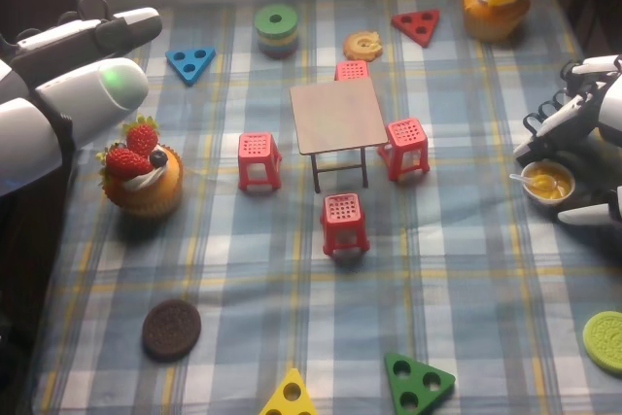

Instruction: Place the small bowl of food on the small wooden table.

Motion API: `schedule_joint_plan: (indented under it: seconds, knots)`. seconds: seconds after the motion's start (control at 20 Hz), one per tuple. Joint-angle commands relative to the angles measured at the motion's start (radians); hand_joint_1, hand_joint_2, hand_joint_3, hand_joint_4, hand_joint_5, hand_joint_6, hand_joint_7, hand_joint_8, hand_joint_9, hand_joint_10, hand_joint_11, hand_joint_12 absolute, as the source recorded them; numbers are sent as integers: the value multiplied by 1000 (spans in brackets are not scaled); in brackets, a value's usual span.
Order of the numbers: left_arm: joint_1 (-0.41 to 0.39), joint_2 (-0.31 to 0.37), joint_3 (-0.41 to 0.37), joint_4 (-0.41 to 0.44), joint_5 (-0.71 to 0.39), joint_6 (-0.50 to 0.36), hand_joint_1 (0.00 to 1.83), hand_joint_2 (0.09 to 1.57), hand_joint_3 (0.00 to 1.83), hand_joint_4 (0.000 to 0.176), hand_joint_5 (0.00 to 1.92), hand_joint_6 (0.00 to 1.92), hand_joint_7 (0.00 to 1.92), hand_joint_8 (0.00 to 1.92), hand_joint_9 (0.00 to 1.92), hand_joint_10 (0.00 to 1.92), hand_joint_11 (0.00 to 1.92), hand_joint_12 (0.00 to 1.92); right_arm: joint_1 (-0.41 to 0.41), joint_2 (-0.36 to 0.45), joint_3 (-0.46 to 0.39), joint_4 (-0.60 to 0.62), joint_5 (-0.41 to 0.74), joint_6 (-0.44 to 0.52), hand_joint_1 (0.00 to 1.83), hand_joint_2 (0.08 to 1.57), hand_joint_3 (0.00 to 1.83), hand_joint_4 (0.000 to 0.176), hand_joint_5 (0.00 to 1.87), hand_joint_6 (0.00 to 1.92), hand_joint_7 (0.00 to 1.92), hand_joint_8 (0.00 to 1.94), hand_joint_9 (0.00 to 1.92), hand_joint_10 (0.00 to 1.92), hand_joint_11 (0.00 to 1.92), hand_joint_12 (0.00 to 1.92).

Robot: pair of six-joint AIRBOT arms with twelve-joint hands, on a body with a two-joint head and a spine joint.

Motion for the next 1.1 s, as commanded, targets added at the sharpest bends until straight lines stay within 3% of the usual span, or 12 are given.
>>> schedule_joint_plan:
  seconds: [0.0,0.1,0.25,0.35,0.4,0.55,0.6,0.65,0.7,0.85,0.95,1.05]
  knots:
    - [-13,-3,6,10,-118,-7,0,1165,0,132,372,4,296,3,223,3,0,243,9,0,5,15,89,0,1209,1057,9,0,997,606,1151,654,1108,85,620,1238]
    - [-13,-3,6,10,-118,-7,0,1163,0,141,355,0,291,2,220,0,0,210,10,-1,5,15,89,0,1254,1092,0,0,978,791,1088,985,1146,116,609,1335]
    - [-13,-4,6,10,-118,-7,0,1171,0,135,362,0,297,1,238,2,0,240,15,-2,3,15,91,0,1258,1077,0,0,1047,712,1101,964,1102,394,647,1336]
    - [-13,-4,6,9,-118,-7,0,1164,0,139,365,2,292,0,222,0,0,214,17,-3,1,15,99,0,1270,1052,0,0,1152,532,1133,909,1107,414,642,1227]
    - [-13,-4,6,9,-118,-7,0,1161,0,147,360,0,306,6,241,7,0,236,18,-3,-2,15,110,0,1282,1068,0,0,1255,212,1047,1135,1065,698,638,1364]
    - [-12,-4,6,8,-118,-7,0,1168,0,152,341,0,301,2,239,4,0,220,25,-3,-4,16,131,0,1293,1034,7,0,1320,133,1129,975,1065,645,693,1278]
    - [-12,-3,6,8,-118,-7,0,1165,0,152,345,2,298,0,245,5,0,218,30,-2,-3,17,137,1,1372,1046,3,0,1223,362,1135,826,992,1002,727,1230]
    - [-12,-3,6,8,-118,-7,0,1166,0,149,342,1,301,0,249,2,0,249,39,-2,-3,19,145,1,1283,1033,5,0,1195,513,1177,745,1028,700,730,1201]
    - [-12,-3,6,8,-118,-7,0,1170,1,146,343,1,304,0,250,1,0,239,53,-2,-2,19,149,1,1363,1060,0,0,1100,683,1163,687,1001,987,740,1266]
    - [-12,-4,6,8,-119,-7,0,1176,1,153,342,0,301,1,248,0,0,203,70,-13,4,29,159,1,1269,1040,5,0,1147,575,1174,795,1075,647,762,1306]
    - [-13,-4,6,8,-119,-7,0,1159,0,160,317,1,295,0,246,0,0,198,74,-24,11,49,173,1,1290,1036,0,0,1205,383,1174,877,1105,726,766,1430]
    - [-13,-4,7,8,-119,-7,0,1155,0,162,325,3,313,4,263,5,1,210,75,-29,15,63,183,1,1285,1040,0,0,1168,465,1178,852,1091,710,787,1345]
